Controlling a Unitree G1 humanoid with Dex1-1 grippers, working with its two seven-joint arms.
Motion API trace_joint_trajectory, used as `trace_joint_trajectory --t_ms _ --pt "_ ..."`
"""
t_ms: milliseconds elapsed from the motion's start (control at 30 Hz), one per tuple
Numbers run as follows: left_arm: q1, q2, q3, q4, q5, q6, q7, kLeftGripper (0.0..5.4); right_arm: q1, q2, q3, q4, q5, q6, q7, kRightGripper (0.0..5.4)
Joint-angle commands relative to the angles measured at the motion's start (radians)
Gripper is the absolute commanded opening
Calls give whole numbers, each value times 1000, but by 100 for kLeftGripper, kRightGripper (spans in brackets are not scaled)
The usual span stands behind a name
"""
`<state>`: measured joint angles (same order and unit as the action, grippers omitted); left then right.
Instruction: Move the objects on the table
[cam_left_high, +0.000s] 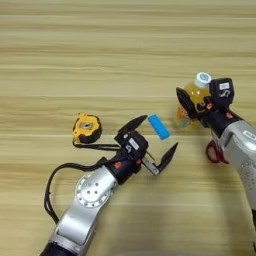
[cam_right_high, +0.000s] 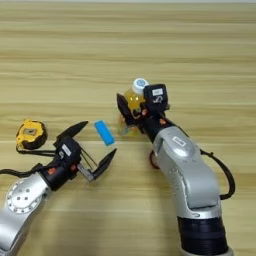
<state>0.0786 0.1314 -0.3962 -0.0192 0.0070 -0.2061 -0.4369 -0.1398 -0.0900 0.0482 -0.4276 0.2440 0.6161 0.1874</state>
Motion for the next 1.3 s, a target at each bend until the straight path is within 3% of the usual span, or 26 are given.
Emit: trace_joint_trajectory --t_ms 33,367,833,1300 --pt "11 6 -18 -18 -1 -5 -20 540 7 3 49 -50 15 24 14 352" --pt "9 3 -10 -19 -6 -3 -16 540 53 0 146 -110 15 54 31 352" --pt "0 -1 8 -9 -8 0 -1 540 108 -25 215 -164 32 91 42 352" --pt "-10 -3 25 6 -7 2 6 540 130 0 262 -230 71 152 35 352"
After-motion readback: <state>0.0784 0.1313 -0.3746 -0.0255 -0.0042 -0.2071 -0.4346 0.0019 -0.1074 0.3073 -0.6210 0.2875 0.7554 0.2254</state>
